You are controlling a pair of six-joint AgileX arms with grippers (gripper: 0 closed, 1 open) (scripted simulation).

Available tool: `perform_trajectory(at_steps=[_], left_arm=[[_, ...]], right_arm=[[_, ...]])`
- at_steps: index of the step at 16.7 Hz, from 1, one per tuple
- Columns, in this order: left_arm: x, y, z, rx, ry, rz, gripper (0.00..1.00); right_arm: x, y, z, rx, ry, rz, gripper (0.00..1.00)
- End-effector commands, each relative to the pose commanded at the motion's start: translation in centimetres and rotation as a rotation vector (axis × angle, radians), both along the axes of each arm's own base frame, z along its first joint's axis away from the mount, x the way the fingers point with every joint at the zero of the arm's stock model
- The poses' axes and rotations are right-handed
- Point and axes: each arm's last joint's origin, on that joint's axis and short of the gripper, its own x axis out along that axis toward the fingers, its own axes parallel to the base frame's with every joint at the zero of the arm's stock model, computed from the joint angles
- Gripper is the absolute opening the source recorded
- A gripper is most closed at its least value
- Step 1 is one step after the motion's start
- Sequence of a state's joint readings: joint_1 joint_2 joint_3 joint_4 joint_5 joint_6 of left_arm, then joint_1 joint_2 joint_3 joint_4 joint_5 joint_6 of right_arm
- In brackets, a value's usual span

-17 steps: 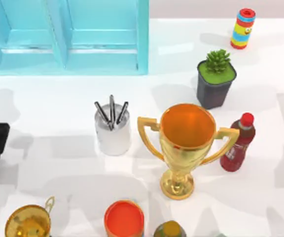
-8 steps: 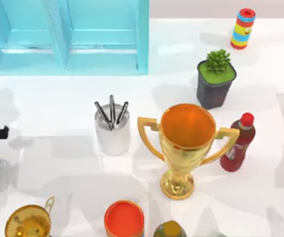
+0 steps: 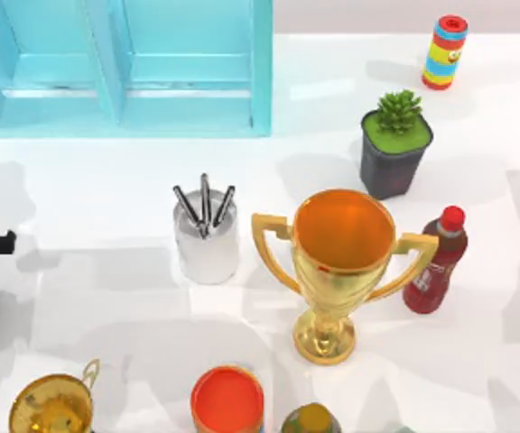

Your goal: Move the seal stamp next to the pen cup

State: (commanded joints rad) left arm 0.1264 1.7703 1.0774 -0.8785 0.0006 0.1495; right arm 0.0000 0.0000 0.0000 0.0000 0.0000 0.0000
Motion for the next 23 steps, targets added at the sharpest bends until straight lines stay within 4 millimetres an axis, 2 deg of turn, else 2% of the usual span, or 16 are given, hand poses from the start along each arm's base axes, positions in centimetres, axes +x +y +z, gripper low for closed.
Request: perform_trajectory(at_steps=[4, 7, 11, 14, 16, 18, 23], left_arm=[[0.0, -0.1, 0.1, 0.0, -0.001, -0.002, 0.0], [1.0, -2.0, 1.7, 0.0, 0.0, -0.001, 0.0], [1.9, -7.4, 7.0, 0.002, 0.018, -0.002, 0.0], [0.9, -11.7, 11.4, 0.004, 0.018, -0.002, 0.0], [0.1, -13.5, 13.4, 0.001, 0.004, -0.002, 0.0], [-0.3, -14.0, 14.0, 0.0, -0.001, -0.002, 0.0], [0.3, -14.1, 13.8, 0.0, 0.0, 0.001, 0.0]], right_arm=[[0.0, 0.0, 0.0, 0.0, 0.0, 0.0, 1.0], [0.0, 0.0, 0.0, 0.0, 0.0, 0.0, 1.0], [0.0, 0.0, 0.0, 0.0, 0.0, 0.0, 1.0], [0.0, 0.0, 0.0, 0.0, 0.0, 0.0, 1.0], [0.0, 0.0, 0.0, 0.0, 0.0, 0.0, 1.0], [0.0, 0.0, 0.0, 0.0, 0.0, 0.0, 1.0], [0.0, 0.0, 0.0, 0.0, 0.0, 0.0, 1.0]])
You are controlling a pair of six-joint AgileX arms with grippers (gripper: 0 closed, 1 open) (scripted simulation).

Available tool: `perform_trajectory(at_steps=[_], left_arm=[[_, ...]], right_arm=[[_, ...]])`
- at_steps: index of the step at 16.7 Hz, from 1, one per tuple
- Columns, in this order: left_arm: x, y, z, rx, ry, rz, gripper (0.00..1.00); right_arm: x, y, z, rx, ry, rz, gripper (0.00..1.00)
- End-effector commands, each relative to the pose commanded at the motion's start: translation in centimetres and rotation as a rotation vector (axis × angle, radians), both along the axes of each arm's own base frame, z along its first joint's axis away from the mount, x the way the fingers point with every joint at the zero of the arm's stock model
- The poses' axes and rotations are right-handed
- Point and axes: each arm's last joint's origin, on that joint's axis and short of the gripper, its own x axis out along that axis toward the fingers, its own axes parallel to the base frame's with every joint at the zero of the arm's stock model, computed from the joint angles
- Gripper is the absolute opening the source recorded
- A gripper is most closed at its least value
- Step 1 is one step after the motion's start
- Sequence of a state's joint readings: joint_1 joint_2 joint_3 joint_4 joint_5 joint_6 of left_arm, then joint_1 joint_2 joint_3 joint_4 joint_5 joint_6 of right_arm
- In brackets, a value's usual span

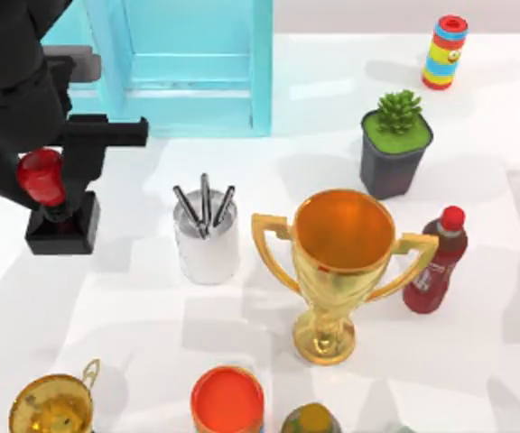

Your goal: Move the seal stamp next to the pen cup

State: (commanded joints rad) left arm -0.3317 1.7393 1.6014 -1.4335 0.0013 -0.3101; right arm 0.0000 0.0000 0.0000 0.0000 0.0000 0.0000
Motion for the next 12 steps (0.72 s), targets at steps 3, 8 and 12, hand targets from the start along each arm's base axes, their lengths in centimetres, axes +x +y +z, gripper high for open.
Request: perform_trajectory(at_steps=[3, 8, 12], left_arm=[[2.3, -1.1, -0.7, 0.001, 0.001, -0.001, 0.0], [6.5, -3.0, -3.0, 0.001, 0.001, -0.001, 0.0], [6.8, -3.2, -3.2, 0.0, -0.001, -0.001, 0.0]], right_arm=[[0.0, 0.0, 0.0, 0.0, 0.0, 0.0, 1.0], [0.0, 0.0, 0.0, 0.0, 0.0, 0.0, 1.0], [0.0, 0.0, 0.0, 0.0, 0.0, 0.0, 1.0]])
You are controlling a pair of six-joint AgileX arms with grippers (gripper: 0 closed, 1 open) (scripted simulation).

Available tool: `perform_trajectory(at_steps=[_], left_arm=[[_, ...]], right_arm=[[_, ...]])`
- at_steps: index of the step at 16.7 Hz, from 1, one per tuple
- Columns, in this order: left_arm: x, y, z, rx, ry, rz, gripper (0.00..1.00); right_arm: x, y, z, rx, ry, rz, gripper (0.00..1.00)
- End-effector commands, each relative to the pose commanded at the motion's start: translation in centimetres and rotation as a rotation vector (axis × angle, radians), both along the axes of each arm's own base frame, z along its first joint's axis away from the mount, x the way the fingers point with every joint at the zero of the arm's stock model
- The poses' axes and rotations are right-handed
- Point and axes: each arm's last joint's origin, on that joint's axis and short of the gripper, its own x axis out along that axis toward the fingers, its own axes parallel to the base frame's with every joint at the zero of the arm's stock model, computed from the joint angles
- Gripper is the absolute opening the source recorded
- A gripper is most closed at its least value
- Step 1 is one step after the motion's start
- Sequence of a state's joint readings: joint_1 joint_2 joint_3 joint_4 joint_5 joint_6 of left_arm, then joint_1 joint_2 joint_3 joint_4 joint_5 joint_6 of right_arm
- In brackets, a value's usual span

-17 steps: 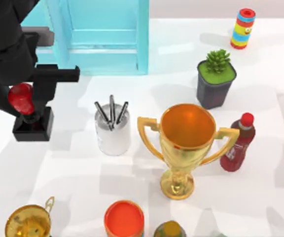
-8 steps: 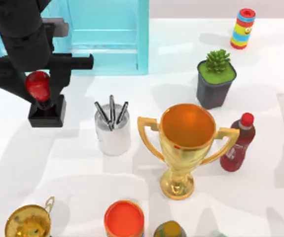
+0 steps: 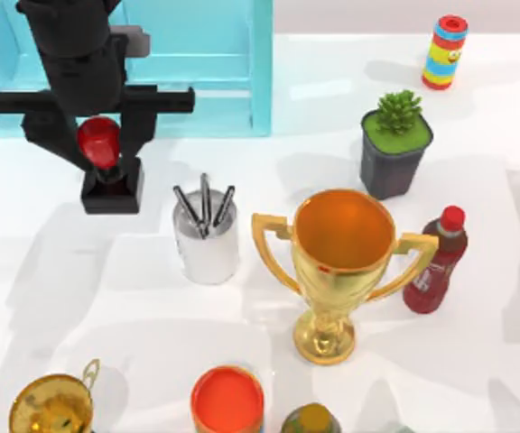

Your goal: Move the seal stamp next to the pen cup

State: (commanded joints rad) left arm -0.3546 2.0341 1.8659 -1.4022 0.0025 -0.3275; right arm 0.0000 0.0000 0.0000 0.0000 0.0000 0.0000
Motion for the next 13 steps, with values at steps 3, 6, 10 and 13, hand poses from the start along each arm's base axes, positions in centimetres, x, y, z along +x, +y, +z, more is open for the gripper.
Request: perform_trajectory(at_steps=[3, 6, 10, 13], left_arm=[[0.0, 0.2, -0.3, 0.001, 0.0, 0.003, 0.0], [0.0, 0.1, -1.1, 0.001, 0.002, 0.001, 0.0], [0.0, 0.0, -1.5, 0.0, 0.0, 0.0, 0.0], [0.0, 0.0, -1.5, 0.0, 0.0, 0.0, 0.15]], right_arm=[[0.0, 0.0, 0.0, 0.0, 0.0, 0.0, 1.0], [0.0, 0.0, 0.0, 0.0, 0.0, 0.0, 1.0], [0.0, 0.0, 0.0, 0.0, 0.0, 0.0, 1.0], [0.0, 0.0, 0.0, 0.0, 0.0, 0.0, 1.0]])
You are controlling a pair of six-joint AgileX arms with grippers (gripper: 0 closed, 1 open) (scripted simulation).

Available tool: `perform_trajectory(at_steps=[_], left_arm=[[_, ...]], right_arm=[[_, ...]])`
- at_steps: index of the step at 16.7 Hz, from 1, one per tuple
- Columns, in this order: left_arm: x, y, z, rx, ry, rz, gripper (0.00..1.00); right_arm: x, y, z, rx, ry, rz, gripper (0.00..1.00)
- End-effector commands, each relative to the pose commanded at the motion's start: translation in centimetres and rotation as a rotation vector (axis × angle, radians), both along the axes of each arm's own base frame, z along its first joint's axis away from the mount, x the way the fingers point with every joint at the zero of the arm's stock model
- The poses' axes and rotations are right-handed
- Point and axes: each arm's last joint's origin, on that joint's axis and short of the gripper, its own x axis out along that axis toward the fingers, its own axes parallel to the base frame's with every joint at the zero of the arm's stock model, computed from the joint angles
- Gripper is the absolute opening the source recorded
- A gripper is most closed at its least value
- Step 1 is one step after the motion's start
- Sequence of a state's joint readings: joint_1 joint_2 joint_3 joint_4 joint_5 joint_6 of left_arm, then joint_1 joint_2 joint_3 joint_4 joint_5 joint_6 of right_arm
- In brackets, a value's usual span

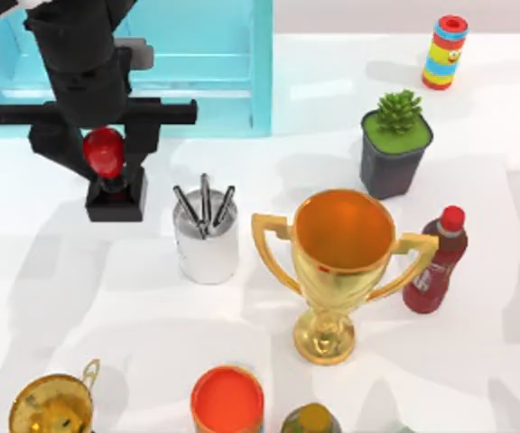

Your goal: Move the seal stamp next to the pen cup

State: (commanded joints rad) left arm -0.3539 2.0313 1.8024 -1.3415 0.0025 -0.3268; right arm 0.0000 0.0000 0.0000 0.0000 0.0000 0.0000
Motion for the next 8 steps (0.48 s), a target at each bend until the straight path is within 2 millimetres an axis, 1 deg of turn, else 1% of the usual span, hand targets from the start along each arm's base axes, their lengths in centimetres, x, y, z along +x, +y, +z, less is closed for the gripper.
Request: perform_trajectory(at_steps=[8], left_arm=[[0.0, 0.0, 0.0, 0.0, 0.0, 0.0, 0.75]], right_arm=[[0.0, 0.0, 0.0, 0.0, 0.0, 0.0, 1.0]])
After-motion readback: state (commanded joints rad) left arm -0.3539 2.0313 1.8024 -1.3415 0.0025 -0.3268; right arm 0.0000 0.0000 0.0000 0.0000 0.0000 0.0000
